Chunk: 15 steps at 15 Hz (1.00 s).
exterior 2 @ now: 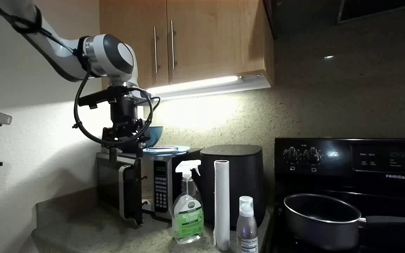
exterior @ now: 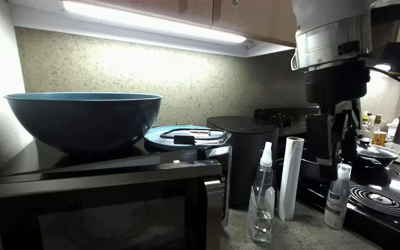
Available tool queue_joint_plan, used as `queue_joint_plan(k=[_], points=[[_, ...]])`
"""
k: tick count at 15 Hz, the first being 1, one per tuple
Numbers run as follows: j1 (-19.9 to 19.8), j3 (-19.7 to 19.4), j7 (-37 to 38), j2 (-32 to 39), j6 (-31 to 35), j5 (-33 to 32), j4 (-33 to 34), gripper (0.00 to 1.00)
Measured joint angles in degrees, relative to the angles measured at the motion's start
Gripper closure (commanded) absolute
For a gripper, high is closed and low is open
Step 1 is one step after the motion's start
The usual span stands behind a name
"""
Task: Put the paper towel roll in the pot then remove it from the pot.
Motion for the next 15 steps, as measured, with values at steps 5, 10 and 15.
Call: queue_joint_plan(k=[5,10,15], points=[[0.00,0.00,0.00,0.00,0.00,0.00,0.00,0.00],[0.09,-1.63,1.21,-0.01,0.98,0.00,0.00,0.00],[-1.93,-5.87,6.61,-0.08,8.75,-0.03,0.00,0.00]])
